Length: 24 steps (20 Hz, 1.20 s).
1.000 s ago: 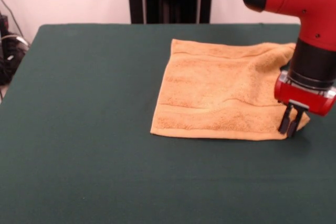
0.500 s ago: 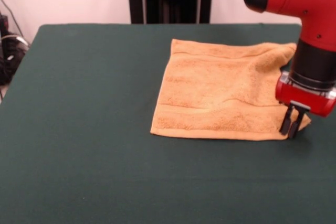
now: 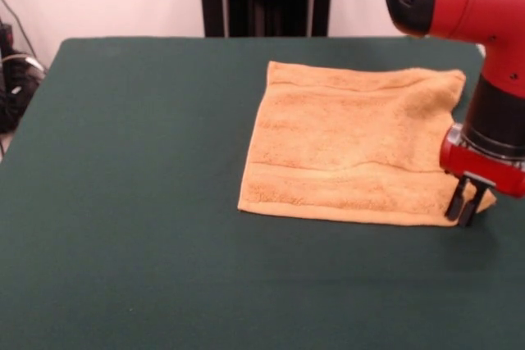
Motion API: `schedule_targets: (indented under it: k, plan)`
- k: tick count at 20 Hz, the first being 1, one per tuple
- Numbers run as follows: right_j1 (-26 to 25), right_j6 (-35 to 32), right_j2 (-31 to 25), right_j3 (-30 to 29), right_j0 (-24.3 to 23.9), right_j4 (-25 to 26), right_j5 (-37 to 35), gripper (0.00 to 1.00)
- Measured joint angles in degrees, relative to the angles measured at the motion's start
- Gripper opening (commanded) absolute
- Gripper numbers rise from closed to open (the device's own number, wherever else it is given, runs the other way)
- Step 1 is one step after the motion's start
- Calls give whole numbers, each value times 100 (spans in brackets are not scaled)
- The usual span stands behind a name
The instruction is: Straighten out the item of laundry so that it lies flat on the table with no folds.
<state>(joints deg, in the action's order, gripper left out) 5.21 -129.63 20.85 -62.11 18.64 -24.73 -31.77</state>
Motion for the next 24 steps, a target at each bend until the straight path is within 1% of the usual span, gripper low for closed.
schedule_targets:
  k: [2, 3, 8, 20, 21, 24]
  plan:
    - [-74, 0, 6, 223, -54, 2, -252, 0]
    - [-150, 0, 6, 426, -106, -2, -413, 0]
    - [-273, 0, 7, 721, -210, 0, -538, 0]
    - [-364, 0, 12, 1064, -368, 7, -574, 0]
    - [-431, 0, 24, 1184, -364, 11, -570, 100]
    - [-458, 0, 26, 1229, -362, 14, -571, 100]
